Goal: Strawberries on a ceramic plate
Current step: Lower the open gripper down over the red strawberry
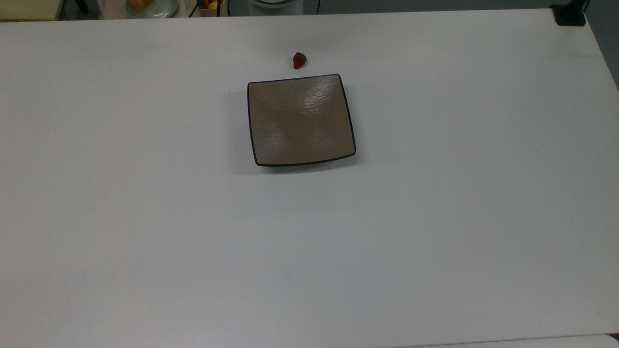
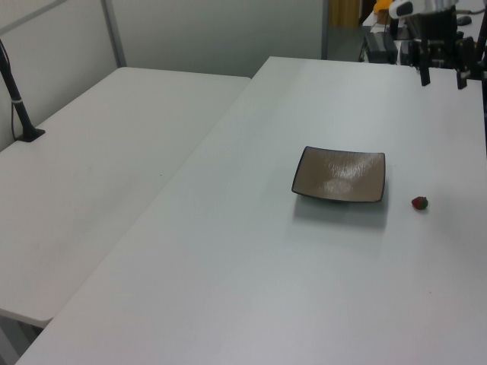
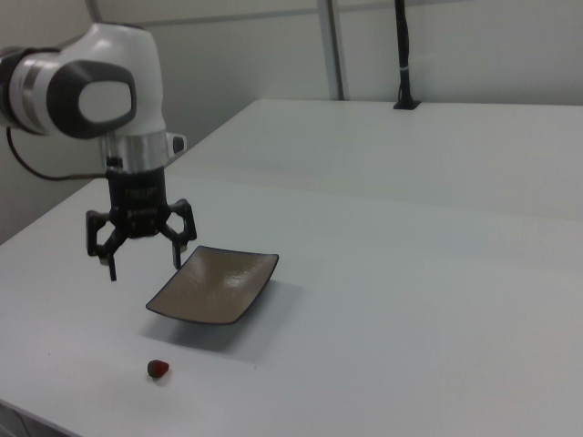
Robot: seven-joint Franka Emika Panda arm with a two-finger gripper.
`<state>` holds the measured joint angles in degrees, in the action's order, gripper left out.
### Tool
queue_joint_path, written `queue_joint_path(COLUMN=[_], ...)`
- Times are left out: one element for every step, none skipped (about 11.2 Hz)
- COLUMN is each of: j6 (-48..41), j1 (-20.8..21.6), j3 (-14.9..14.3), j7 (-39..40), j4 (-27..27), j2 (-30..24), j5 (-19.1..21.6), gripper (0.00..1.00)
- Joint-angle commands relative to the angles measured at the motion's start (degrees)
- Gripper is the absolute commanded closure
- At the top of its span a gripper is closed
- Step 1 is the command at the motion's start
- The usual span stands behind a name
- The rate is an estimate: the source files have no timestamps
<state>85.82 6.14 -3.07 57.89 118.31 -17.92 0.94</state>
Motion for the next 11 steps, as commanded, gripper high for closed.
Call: queue_joint_path(j6=[6.36,7.6,8.65,9.97,12.24,14.44,15.86,17.0,18.93,20.51,21.57], j1=[0.72,0.72,1.24,1.68,2.29,2.82,3.61,4.84,5.37,6.07,6.6], j3=[-0.1,0.08,0.17,0.17,0.17,0.17,0.17,0.08,0.08,0.08,0.17], j7=[0.13,-1.01,-3.11,-5.3,-8.02,-11.1,-15.04,-18.48,-22.08,-26.73,-31.21], j4=[9.11,10.09,11.05,11.93,13.34,14.39,15.19,15.54,15.98,15.99,16.16], j2=[-4.93,-4.93,-4.93,-4.76,-4.59,-4.24,-3.36,-2.13,-0.9,0.94,2.52], j5=[1.0,1.08,1.17,1.26,1.35,1.35,1.35,1.35,1.35,1.35,1.35], gripper=[0.0,0.0,0.0,0.0,0.0,0.0,0.0,0.0,0.0,0.0,0.0])
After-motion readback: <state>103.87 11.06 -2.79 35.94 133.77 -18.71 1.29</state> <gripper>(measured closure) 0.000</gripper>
